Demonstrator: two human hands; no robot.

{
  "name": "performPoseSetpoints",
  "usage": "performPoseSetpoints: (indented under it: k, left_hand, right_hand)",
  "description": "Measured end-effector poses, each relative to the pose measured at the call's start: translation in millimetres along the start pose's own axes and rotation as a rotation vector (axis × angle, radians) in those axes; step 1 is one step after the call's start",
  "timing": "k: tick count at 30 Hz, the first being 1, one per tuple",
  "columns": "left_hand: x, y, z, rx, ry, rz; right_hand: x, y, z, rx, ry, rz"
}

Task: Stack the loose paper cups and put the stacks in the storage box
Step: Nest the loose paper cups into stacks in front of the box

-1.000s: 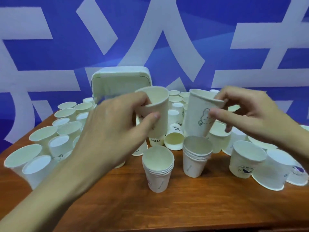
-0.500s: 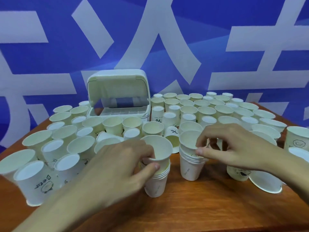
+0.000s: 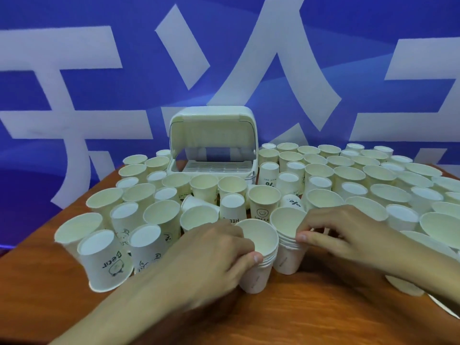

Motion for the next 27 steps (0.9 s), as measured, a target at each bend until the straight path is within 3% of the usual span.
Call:
performPoseSetpoints:
  k: [7, 11, 14, 20, 27]
  left_hand:
    - [5.0, -12.1, -29.4, 0.036, -0.107, 0.043]
    - [4.4, -34.8, -47.3, 0.063, -0.152, 0.169]
    - [0.6, -41.2, -63.9, -0.082, -0.239, 0.072]
    - [-7.8, -20.5, -78.3, -0.207, -0.293, -0.125]
    - [-15.3, -8.0, -88.9, -0.274, -0.284, -0.054]
  right_hand:
    - [-24.8, 0.6, -6.3, -0.059, -0.028, -0.099]
    - [-36.6, -34.3, -2.7, -0.179, 0.097, 0.058]
    - [-60.8, -41.1, 0.1, 0.017, 0.132, 0.094]
    - [-118.0, -10.5, 7.8, 0.188, 0.253, -0.159]
    - [-147.4, 20.3, -1.0, 0.359, 0.329, -0.319]
Point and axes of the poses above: each hand's wrist, its own x-axis away from the middle knuckle, its own y-axis out of the palm, z = x × y, the point moved 3 cm from there along -x, towards the middle knuckle, and after that the axes turned 6 degrees about x, right-handed, at the moved point
